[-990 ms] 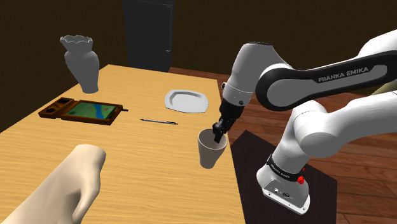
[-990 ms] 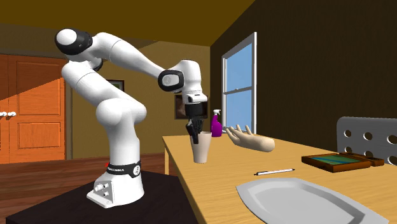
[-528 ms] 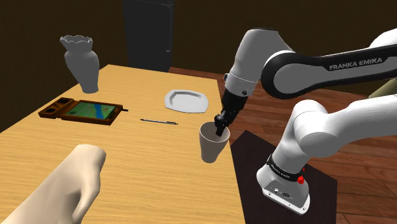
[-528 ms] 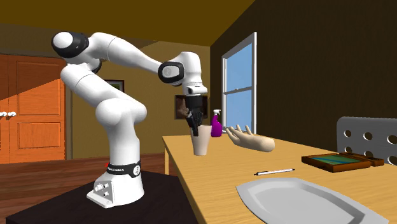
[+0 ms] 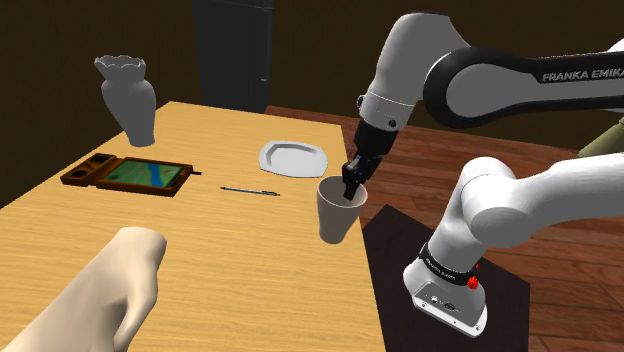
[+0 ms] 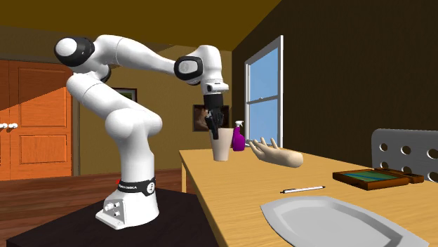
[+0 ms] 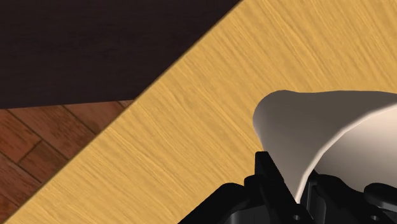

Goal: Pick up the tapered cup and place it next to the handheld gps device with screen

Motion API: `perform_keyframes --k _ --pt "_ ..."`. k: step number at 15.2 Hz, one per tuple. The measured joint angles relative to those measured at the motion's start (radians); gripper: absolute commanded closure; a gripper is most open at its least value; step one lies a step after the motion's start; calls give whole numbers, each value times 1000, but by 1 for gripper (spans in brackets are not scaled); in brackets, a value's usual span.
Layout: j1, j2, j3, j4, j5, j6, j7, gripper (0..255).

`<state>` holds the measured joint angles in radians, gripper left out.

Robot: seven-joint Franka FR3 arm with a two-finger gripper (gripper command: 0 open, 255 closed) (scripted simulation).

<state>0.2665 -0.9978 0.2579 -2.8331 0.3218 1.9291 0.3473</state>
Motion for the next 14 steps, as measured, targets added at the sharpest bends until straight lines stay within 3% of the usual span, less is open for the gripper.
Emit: perform_keyframes --k 14 --pt "-22 7 -39 189 -46 -180 19 255"
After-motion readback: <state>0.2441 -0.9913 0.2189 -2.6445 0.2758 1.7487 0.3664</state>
